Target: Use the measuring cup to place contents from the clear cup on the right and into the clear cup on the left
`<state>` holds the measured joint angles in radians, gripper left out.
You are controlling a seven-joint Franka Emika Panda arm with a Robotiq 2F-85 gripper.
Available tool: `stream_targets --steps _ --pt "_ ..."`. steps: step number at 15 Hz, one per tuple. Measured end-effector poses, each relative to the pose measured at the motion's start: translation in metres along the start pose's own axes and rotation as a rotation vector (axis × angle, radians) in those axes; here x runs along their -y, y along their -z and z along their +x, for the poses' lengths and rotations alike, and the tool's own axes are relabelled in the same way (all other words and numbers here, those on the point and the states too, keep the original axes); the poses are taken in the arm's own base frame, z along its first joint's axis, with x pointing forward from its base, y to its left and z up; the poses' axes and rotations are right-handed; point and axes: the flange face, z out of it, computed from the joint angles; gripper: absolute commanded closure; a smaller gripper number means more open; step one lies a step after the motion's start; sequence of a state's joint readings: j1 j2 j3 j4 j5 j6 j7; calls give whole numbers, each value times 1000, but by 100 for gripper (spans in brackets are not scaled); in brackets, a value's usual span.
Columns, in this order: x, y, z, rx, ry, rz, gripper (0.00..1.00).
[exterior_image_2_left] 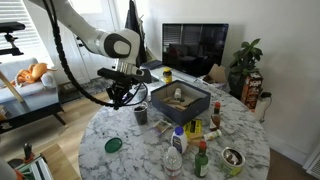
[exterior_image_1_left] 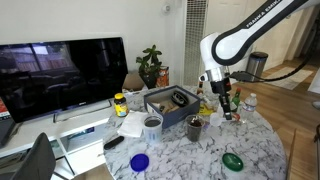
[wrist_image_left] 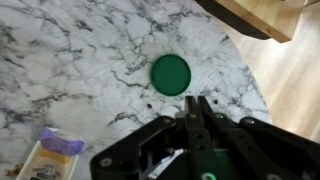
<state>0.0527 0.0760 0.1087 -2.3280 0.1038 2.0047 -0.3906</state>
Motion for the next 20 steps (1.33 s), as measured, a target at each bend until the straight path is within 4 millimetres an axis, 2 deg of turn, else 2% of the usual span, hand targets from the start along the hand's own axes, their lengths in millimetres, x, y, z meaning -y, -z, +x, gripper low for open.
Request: stream_targets --steps 7,8,10,12,15,20 --pt "1 -12 56 104 -49 -327 99" --pt "2 -13 64 107 -46 -353 95" --pt "3 -11 78 100 -34 -373 95" --pt "3 -8 83 92 -32 -377 99" --pt "3 -7 83 91 -31 -378 99" --pt "8 -16 90 100 -37 -430 99"
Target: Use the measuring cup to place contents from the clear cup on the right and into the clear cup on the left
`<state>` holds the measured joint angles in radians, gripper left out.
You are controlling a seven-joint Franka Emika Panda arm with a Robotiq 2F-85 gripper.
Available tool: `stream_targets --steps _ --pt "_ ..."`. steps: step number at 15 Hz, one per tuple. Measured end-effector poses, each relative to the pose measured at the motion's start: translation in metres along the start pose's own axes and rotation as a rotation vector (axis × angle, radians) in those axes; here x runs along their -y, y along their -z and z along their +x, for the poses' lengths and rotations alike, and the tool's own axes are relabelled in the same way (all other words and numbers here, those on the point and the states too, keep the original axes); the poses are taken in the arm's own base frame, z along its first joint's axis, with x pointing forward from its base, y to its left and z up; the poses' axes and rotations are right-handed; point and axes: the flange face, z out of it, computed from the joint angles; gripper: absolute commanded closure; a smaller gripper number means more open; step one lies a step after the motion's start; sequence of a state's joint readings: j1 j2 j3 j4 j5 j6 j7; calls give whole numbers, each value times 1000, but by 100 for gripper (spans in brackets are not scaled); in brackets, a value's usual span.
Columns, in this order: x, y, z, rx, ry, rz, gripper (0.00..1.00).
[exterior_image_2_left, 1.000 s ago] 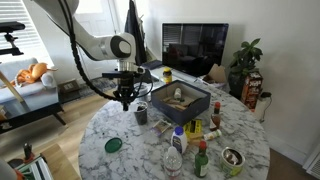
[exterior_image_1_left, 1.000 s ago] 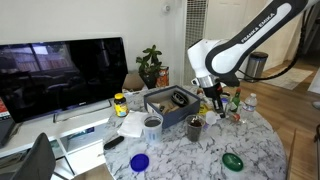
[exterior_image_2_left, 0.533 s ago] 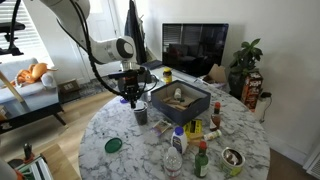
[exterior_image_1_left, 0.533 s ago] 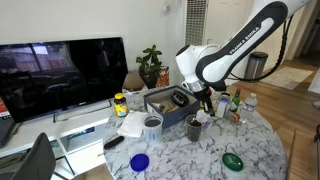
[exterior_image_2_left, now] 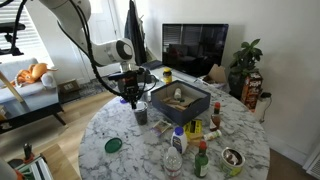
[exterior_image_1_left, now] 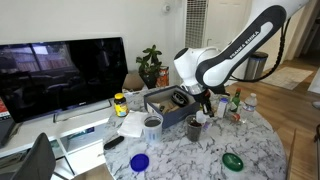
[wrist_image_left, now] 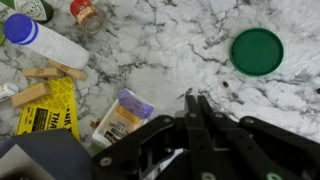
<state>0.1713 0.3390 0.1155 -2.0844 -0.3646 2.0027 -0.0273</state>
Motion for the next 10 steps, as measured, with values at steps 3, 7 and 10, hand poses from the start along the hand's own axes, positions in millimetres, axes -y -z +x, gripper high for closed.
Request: stream_targets --steps 3,7,10 --pt "9 -3 7 6 -15 -53 99" --pt "25 -9 17 9 -47 -128 99" --pt "35 -15 24 13 -66 -158 99"
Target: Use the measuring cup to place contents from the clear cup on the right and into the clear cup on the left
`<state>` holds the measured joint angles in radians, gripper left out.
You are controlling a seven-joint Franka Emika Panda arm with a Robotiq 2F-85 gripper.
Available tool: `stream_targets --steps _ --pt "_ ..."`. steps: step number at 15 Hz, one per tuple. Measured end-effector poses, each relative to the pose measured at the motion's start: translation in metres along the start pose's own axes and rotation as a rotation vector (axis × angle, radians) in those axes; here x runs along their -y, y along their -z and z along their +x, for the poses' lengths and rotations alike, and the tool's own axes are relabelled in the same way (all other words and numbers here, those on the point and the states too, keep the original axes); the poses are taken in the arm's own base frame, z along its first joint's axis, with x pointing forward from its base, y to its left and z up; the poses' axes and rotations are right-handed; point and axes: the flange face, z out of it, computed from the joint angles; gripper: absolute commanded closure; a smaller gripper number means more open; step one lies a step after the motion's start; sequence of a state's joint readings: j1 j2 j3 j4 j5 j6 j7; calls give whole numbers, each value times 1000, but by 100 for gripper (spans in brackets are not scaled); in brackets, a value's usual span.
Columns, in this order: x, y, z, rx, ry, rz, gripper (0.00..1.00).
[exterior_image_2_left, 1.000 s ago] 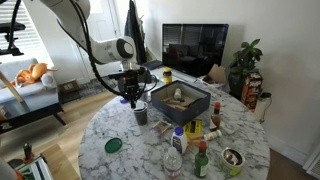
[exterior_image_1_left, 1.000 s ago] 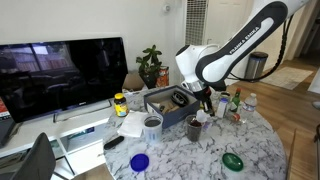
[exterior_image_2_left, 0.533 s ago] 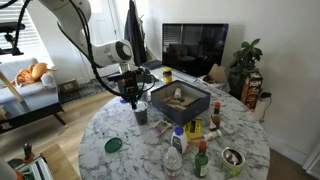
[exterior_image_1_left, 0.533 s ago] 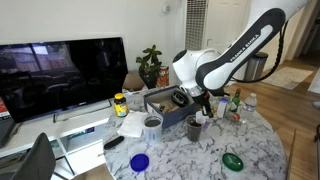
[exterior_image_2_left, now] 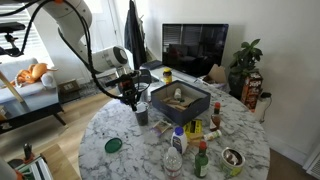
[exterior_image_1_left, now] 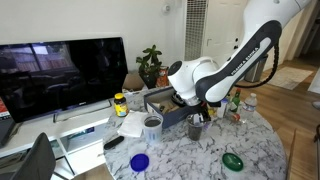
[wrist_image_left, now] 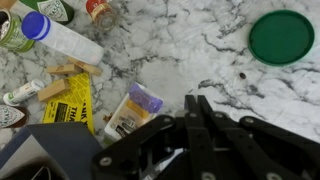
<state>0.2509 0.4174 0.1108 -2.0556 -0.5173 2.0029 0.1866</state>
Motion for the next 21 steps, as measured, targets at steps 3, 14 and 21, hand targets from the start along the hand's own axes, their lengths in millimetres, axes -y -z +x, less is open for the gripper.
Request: stream_targets --steps 3,14,21 --pt "6 -2 6 2 -12 -12 99" --pt "5 -3 8 19 9 50 99" --pt "1 -10 8 38 43 175 99"
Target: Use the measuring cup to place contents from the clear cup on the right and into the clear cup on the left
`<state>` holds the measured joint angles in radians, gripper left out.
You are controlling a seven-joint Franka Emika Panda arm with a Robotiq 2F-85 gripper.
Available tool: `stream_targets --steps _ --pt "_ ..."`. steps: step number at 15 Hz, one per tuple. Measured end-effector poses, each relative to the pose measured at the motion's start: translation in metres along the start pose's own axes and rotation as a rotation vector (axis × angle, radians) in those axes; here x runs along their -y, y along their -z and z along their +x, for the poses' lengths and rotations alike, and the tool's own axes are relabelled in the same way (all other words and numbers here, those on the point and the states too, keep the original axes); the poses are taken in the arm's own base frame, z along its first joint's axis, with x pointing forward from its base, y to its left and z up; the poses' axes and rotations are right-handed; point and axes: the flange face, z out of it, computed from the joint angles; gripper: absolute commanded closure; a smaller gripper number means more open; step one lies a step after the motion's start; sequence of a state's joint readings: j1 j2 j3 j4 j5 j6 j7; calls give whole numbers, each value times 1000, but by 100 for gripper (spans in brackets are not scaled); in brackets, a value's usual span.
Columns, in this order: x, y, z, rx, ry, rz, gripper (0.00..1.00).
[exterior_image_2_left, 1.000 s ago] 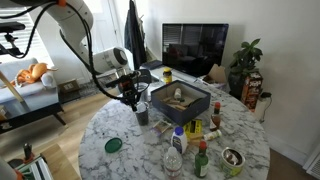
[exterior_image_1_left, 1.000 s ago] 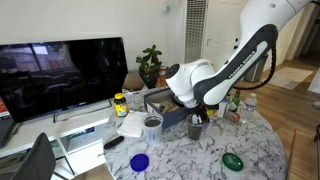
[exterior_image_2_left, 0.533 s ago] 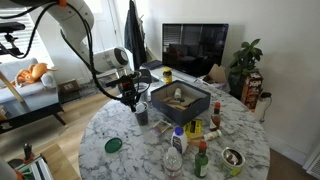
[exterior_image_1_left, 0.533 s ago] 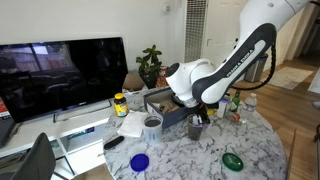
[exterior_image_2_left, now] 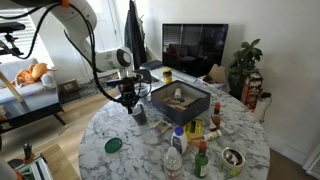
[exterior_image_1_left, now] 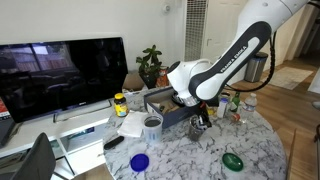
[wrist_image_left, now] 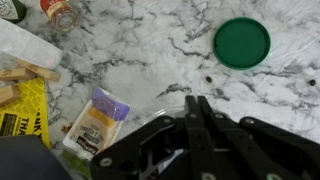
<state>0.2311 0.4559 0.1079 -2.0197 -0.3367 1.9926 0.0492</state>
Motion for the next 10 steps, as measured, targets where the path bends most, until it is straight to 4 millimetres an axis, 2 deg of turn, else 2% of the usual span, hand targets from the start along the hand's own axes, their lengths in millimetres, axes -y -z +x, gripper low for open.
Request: stream_targets --steps 10 --pt "-21 8 10 -11 0 45 99"
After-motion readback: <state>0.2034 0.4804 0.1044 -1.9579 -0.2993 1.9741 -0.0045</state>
